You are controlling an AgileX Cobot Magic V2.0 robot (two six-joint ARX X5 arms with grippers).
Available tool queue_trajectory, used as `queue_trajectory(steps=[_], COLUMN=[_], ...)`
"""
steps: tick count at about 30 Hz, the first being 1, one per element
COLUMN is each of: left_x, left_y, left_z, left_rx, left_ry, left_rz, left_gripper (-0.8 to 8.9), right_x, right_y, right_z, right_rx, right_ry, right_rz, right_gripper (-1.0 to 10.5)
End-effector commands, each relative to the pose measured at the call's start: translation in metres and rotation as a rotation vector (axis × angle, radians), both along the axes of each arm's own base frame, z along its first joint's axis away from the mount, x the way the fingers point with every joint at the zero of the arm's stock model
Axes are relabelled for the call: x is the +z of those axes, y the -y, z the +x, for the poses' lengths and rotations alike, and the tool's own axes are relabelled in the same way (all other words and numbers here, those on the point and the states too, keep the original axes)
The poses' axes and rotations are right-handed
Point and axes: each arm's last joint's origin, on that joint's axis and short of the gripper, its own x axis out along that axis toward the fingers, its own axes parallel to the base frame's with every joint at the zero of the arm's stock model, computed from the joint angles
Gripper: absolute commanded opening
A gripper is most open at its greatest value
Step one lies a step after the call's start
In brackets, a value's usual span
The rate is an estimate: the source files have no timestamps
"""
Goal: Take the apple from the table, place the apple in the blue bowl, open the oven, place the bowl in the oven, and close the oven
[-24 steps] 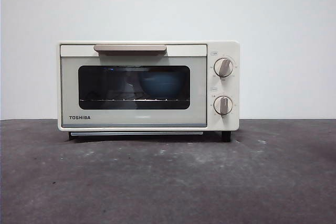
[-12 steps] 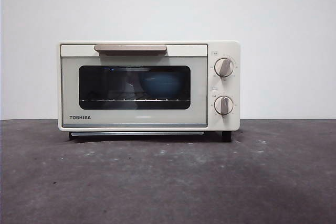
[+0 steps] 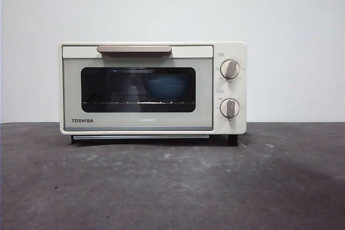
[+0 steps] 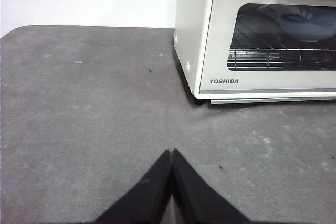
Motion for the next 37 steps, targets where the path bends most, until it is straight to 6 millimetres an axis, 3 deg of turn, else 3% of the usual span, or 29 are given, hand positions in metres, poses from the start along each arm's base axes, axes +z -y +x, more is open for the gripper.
queue_trajectory(steps=[1, 13, 37], left_x=[-0.008, -0.008, -0.008], left_y=[0.000, 0.000, 0.000], left_z=[0.001, 0.001, 0.001], left_rx=[0.001, 0.001, 0.001], left_ry=[-0.017, -0.017, -0.017], left_rz=[-0.004, -0.004, -0.004], left_gripper=[0.07, 0.07, 0.08], right_x=[-0.007, -0.044, -0.042], right_y=[0.000, 0.000, 0.000], right_z=[0.000, 0.001, 0.002], right_rx=[0.000, -0.001, -0.014], right_ry=[0.010, -0.167, -0.148], right_rz=[-0.009, 0.023, 0.066], right_gripper=[0.0, 0.0, 0.0])
